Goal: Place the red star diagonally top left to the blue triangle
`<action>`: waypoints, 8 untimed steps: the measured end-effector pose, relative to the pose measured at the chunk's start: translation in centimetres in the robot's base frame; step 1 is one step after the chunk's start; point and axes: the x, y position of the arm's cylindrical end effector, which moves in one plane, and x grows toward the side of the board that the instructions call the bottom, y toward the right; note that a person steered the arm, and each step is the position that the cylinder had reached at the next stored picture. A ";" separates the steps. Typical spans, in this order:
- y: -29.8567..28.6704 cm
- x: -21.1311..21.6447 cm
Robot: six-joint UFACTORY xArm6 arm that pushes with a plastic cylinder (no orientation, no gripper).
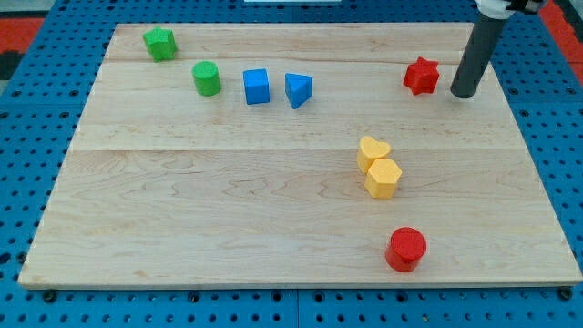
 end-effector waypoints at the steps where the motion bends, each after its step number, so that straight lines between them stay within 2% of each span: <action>1: -1.1 -0.1; 2: -3.6 -0.1; 4: -6.6 -2.8; 5: -4.9 -0.6; 6: -3.4 -3.9; 8: -13.1 -6.9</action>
